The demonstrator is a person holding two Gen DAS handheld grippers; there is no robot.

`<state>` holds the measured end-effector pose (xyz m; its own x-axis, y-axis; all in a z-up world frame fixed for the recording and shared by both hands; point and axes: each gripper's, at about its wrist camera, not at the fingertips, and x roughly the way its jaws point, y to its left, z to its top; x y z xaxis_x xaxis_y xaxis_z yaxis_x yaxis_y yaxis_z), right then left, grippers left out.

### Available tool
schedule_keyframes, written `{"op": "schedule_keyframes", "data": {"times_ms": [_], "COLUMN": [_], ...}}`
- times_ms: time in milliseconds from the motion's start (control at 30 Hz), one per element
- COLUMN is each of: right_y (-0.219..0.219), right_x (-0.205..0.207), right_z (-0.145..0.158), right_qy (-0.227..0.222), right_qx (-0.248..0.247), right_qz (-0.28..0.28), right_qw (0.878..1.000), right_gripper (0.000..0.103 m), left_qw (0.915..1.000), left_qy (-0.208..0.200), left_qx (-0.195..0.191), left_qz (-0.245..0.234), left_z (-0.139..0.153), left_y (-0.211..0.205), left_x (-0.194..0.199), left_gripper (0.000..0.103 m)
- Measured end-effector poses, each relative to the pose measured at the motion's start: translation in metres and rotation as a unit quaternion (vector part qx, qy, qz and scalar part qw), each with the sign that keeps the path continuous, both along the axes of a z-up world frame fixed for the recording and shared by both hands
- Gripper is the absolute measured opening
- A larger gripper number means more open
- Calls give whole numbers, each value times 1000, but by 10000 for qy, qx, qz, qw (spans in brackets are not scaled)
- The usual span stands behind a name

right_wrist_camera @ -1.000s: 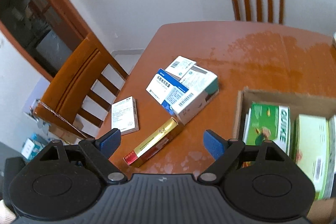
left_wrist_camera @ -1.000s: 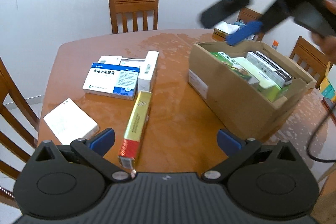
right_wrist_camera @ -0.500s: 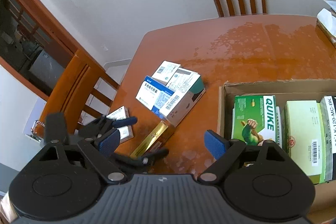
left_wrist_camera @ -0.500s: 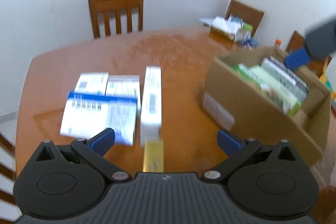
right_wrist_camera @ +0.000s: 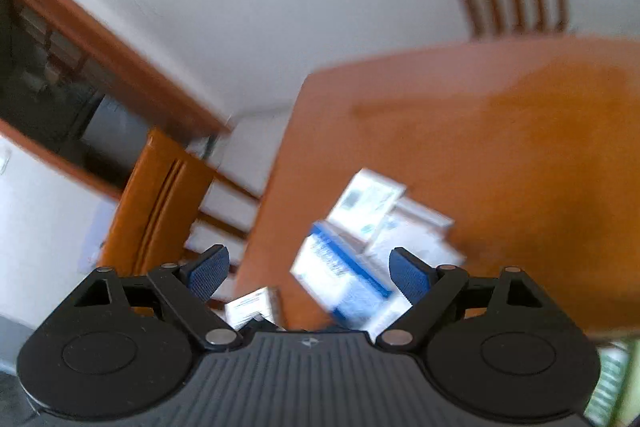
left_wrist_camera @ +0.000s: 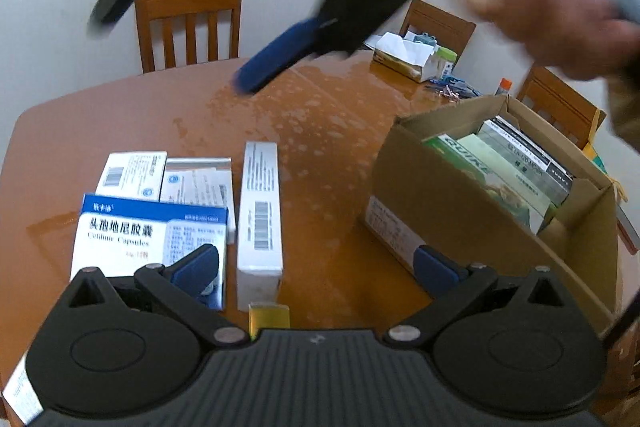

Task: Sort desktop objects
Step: 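Lower the right gripper over the white medicine boxes and close on one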

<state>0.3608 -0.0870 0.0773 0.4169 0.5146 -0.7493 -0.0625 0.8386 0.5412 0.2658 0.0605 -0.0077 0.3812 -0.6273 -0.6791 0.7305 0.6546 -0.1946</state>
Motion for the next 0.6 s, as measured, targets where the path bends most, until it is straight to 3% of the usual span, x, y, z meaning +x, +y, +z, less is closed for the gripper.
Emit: {"op": "schedule_keyframes", "data": {"times_ms": [133,333,600], "right_y": [31,60,71], "right_x": [30,44,39], "right_z": [-35,-65,-86], "right_qy": [417,498,832], "right_qx": [-229,-692,-562], "right_qz": [446,867,1241], "right_qw": [9979,9926,9872], "right_gripper": [91,91,91], "left_qw": [10000,9996,9994], "left_qy": [-25,-44,-98], "left_qx": [49,117,189], "left_qz": [55,254,274], "left_z": [-1,-4,-4], "left_y": [9,19,21], "left_x": [0,5,-2], "left_gripper": [103,103,103]}}
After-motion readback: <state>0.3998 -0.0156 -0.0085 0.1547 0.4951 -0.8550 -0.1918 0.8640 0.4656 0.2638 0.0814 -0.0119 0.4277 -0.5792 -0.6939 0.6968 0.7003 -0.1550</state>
